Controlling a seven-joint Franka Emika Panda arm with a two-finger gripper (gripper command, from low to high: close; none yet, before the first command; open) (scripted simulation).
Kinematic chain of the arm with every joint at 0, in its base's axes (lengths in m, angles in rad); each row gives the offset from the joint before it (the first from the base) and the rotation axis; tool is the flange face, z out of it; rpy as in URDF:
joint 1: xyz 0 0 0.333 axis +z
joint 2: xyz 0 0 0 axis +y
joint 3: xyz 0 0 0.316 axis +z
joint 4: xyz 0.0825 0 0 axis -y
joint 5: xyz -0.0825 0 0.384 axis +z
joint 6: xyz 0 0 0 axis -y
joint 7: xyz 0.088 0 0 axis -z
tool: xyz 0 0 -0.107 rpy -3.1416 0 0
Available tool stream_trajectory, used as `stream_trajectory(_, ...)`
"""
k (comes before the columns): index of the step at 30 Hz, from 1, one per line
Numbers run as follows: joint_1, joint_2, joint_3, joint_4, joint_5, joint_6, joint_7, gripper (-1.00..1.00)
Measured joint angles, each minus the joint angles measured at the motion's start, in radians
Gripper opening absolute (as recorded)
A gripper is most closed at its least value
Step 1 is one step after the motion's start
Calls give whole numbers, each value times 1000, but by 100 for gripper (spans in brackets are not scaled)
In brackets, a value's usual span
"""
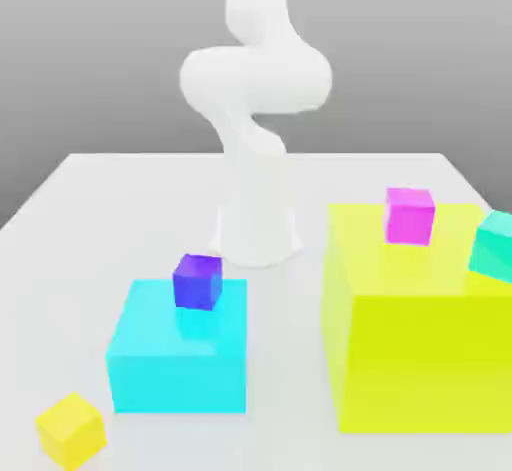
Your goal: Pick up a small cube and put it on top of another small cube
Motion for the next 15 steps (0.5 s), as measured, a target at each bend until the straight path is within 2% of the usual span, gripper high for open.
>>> stream_trajectory(15, -104, 549, -112, -32, 41, 182, 71, 0)
